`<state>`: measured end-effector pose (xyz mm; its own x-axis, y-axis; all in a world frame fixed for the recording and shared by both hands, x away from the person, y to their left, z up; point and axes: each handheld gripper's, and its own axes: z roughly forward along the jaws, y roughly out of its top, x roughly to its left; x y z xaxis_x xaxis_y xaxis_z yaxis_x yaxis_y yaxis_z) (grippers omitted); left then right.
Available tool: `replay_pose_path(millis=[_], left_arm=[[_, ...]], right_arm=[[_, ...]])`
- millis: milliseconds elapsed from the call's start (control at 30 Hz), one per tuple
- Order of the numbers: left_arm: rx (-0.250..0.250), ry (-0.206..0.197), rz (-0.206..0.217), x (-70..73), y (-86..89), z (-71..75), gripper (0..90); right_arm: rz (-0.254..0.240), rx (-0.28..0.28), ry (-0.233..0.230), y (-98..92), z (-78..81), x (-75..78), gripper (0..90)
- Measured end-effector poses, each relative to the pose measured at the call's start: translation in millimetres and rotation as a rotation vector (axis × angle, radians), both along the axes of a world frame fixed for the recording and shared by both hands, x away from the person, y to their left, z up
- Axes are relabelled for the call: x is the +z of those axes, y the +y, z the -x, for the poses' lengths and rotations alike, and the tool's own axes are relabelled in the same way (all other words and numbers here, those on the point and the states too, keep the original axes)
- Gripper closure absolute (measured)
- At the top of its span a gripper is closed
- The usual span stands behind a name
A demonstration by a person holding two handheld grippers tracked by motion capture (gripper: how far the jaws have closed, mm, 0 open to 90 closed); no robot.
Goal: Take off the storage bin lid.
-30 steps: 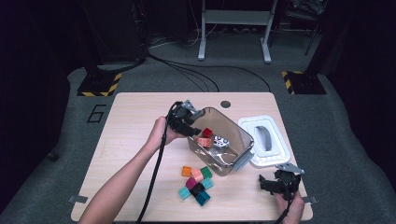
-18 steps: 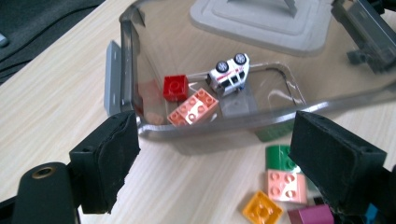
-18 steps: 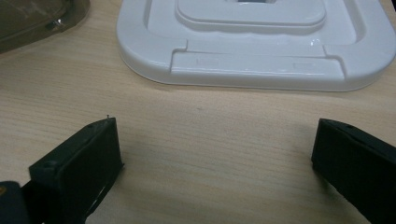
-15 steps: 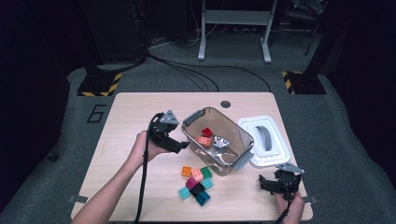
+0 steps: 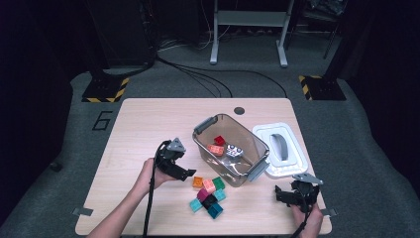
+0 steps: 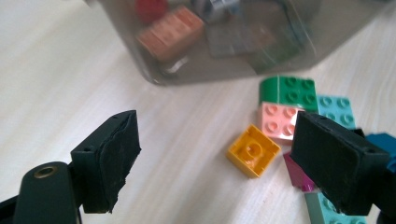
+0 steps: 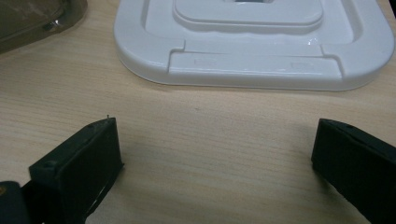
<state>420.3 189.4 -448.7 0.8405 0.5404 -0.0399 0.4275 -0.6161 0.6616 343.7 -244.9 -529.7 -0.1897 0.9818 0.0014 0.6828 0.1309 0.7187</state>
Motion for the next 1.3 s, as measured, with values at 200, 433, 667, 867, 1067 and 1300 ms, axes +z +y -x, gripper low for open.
replay_pose_path(millis=[200, 433, 667, 867, 1067, 1300], left_arm=[[-0.05, 0.047, -0.003, -26.6, -5.2, -0.3, 15.4], [-0.099, 0.082, -0.016, -46.7, -14.6, -0.9, 19.9], [-0.169, 0.059, -0.025, -57.6, -20.9, 0.5, 35.0], [-0.174, 0.03, -0.015, -60.9, -15.6, 0.8, 49.5], [-0.157, 0.019, -0.018, -60.7, -10.8, 1.4, 50.9], [-0.121, 0.017, -0.001, -58.4, -1.2, 0.9, 51.4]], right_arm=[[-0.001, -0.002, 0.0, 0.1, 0.0, 0.0, 0.5], [0.0, 0.0, 0.0, 0.0, 0.0, 0.0, 0.6], [0.0, 0.0, 0.001, 0.0, 0.1, 0.0, 0.6], [0.0, 0.0, 0.0, 0.0, 0.1, 0.0, 0.6], [0.0, 0.0, 0.0, 0.0, 0.1, 0.0, 0.5], [0.0, -0.001, 0.001, 0.0, 0.1, 0.0, 0.5]])
